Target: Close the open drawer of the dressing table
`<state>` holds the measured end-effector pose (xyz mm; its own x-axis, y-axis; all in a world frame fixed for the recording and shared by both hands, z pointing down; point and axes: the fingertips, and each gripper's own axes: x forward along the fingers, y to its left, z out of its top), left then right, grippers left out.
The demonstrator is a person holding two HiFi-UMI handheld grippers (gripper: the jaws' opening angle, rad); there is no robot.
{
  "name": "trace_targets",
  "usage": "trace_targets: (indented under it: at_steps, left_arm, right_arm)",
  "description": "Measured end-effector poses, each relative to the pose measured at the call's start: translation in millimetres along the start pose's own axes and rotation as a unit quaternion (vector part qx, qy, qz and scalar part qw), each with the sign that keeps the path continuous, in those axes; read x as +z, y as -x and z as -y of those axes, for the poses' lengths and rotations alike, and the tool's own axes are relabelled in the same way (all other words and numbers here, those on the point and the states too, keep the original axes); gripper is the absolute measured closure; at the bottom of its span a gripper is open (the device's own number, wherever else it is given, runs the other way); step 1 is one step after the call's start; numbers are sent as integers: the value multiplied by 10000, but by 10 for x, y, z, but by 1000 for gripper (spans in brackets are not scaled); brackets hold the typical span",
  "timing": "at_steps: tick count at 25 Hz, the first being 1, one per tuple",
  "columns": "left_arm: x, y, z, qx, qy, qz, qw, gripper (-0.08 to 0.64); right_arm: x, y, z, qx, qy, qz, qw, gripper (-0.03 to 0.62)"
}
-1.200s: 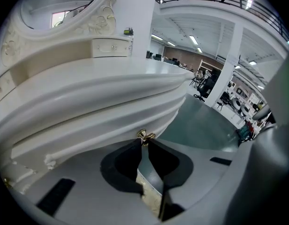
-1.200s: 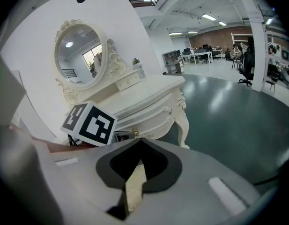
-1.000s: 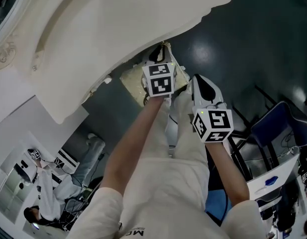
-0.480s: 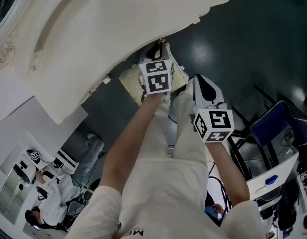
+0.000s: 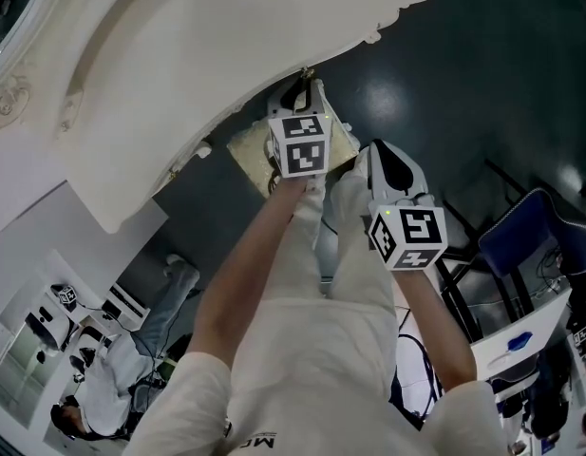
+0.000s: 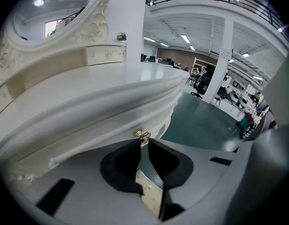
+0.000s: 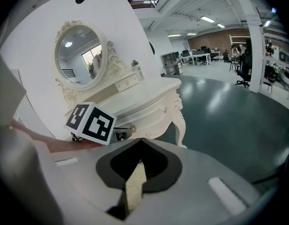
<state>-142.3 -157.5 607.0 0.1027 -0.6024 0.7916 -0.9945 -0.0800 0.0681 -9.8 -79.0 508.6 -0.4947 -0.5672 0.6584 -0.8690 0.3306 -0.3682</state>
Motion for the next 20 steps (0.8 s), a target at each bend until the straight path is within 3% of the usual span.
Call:
trace_targets:
  at_steps: [20]
  left_arm:
    - [179, 629, 240, -180, -67, 371, 9991, 551]
  right_arm:
    - [70, 459, 59, -215, 0, 321, 9993, 591]
